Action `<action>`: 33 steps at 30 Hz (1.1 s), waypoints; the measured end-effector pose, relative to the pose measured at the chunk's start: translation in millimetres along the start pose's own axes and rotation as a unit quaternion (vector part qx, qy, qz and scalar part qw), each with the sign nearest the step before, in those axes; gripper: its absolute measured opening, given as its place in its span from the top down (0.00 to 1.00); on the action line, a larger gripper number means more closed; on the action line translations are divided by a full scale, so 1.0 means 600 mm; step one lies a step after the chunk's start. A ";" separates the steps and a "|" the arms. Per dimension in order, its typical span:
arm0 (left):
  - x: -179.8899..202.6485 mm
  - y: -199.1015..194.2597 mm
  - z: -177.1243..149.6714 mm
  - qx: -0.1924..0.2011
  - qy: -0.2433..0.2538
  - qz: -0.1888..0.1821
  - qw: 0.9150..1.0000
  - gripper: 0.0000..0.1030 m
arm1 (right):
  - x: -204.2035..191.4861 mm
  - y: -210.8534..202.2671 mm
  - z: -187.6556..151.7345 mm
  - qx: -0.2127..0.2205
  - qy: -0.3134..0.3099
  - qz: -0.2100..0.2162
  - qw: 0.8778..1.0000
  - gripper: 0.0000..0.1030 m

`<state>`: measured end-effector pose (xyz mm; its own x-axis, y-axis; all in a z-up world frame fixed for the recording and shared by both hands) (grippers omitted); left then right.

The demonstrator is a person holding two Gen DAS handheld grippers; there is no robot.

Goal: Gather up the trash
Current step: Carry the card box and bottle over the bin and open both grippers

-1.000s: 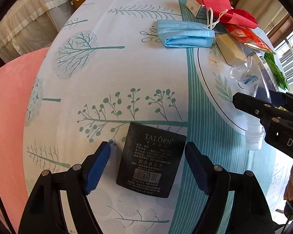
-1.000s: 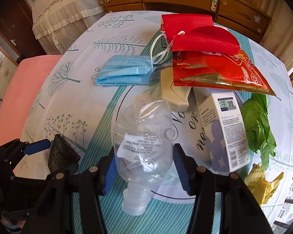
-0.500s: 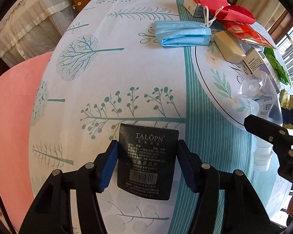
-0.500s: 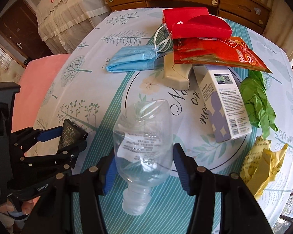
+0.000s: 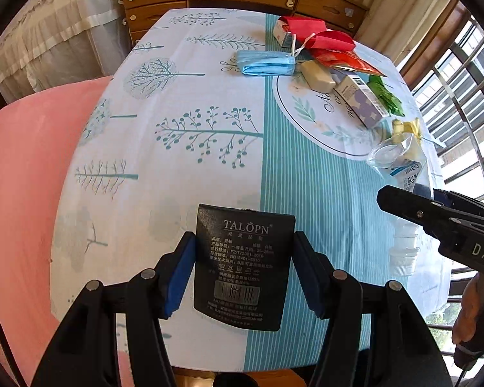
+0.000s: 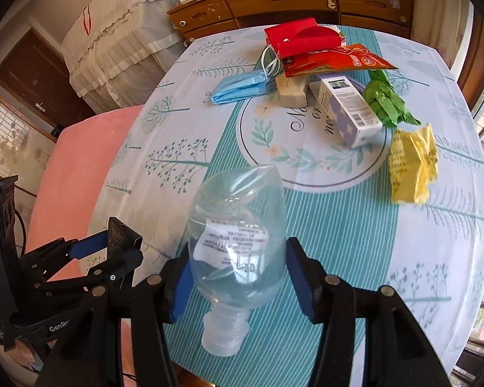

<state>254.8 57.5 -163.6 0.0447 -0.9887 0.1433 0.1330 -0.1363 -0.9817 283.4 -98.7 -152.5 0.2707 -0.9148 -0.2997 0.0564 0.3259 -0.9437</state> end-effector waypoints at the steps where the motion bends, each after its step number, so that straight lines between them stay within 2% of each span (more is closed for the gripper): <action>1: -0.001 -0.011 -0.023 0.003 0.005 -0.007 1.000 0.44 | -0.008 -0.008 -0.023 0.005 0.004 -0.003 1.000 0.47; 7: -0.029 -0.047 -0.141 0.014 0.040 -0.050 0.998 0.44 | -0.057 -0.037 -0.166 0.034 0.032 -0.035 0.998 0.47; 10: -0.045 -0.052 -0.199 0.009 0.056 -0.069 0.996 0.44 | -0.079 -0.032 -0.243 0.035 0.051 -0.041 0.997 0.47; 14: -0.051 -0.042 -0.275 -0.006 0.071 -0.080 0.994 0.44 | -0.105 0.001 -0.338 0.008 0.061 -0.048 0.997 0.47; 20: -0.035 -0.001 -0.368 -0.056 0.091 -0.086 0.991 0.44 | -0.107 0.050 -0.436 -0.046 0.090 -0.047 0.994 0.47; 26: -0.017 0.081 -0.422 -0.090 0.077 -0.095 0.988 0.43 | -0.082 0.126 -0.495 -0.086 0.109 -0.053 0.989 0.47; 33: -0.014 0.266 -0.460 -0.118 0.043 -0.123 0.984 0.42 | -0.011 0.278 -0.530 -0.110 0.118 -0.058 0.985 0.47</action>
<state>2.5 26.5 -356.3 -0.0456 -0.9245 0.3784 -0.1057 -0.3722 -0.9221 -14.8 -114.1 -352.2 0.0430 -0.9812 -0.1883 -0.1431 0.1805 -0.9731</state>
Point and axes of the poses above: each gripper's, at about its wrist camera, not at the fingertips, and y roughly the way its jaws point, x to its right, z to its top, the point moved 4 cm from there along y, roughly the way its jaws point, and after that the axes turned 11 degrees about -x, right-handed, at the moved point
